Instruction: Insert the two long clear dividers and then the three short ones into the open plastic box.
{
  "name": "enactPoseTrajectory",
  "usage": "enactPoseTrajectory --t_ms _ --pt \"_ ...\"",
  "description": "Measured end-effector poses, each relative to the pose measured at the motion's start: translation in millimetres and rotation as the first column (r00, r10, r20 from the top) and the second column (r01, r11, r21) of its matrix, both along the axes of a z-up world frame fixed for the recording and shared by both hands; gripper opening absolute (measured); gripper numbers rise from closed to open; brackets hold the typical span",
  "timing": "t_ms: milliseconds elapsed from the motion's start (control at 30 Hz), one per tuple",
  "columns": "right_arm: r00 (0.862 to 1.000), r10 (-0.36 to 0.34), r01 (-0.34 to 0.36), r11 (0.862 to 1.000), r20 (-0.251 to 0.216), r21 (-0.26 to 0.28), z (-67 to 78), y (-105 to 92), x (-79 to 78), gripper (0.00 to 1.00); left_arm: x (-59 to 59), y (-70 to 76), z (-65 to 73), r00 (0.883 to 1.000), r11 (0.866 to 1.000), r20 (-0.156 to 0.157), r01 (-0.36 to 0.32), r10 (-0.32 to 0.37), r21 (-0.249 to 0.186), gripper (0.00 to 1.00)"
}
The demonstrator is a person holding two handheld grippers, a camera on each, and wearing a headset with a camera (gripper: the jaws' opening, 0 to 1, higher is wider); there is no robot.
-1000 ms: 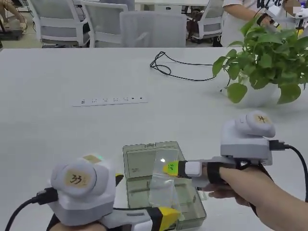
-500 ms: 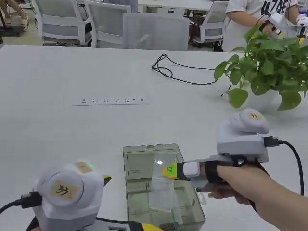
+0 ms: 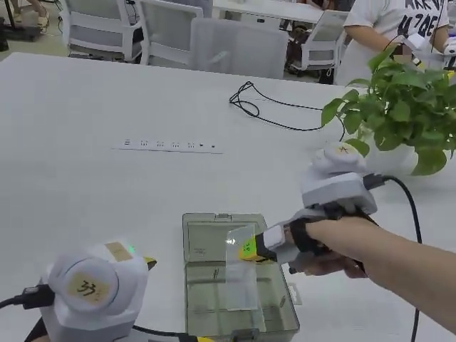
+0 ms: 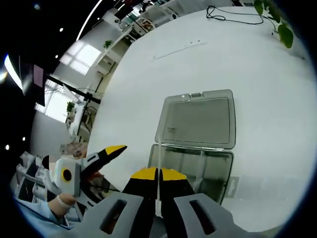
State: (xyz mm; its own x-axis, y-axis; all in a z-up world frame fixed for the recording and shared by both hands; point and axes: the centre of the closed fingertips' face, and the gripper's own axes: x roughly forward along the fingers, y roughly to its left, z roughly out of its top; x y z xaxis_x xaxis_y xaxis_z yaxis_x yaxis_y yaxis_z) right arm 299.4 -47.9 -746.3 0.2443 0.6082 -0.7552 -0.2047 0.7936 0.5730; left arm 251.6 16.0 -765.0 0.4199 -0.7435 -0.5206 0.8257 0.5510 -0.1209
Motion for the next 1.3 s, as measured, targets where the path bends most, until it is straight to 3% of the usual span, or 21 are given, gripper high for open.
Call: enactPoseTrajectory --t_ms 100,467,700,833,1300 --pt "0.998 -0.012 0.011 1.000 -0.061 -0.025 -4.7 -0.8 3.3 0.02 1.2 4.0 -2.7 1.000 1.000 -0.002 -0.003 0.003 0.002 1.00" --pt "0.982 -0.009 -0.016 0.991 -0.187 -0.130 -21.5 -2.8 1.3 0.02 1.3 6.8 -6.9 1.000 1.000 -0.008 -0.012 0.012 -0.007 1.00" --pt "0.964 -0.040 0.007 0.992 -0.262 -0.126 -28.4 4.7 -3.8 0.02 1.3 5.2 -8.1 1.000 1.000 -0.008 -0.004 0.004 -0.006 1.00" --pt "0.954 -0.047 0.002 0.989 -0.297 -0.151 -37.0 4.5 -7.2 0.02 1.3 3.5 -7.8 1.000 1.000 -0.008 -0.002 0.002 -0.007 1.00" --pt "0.949 -0.034 -0.037 0.975 -0.313 -0.218 -50.6 4.5 -12.1 0.02 -0.9 3.7 -10.0 1.000 1.000 -0.018 -0.007 0.006 -0.017 0.99"
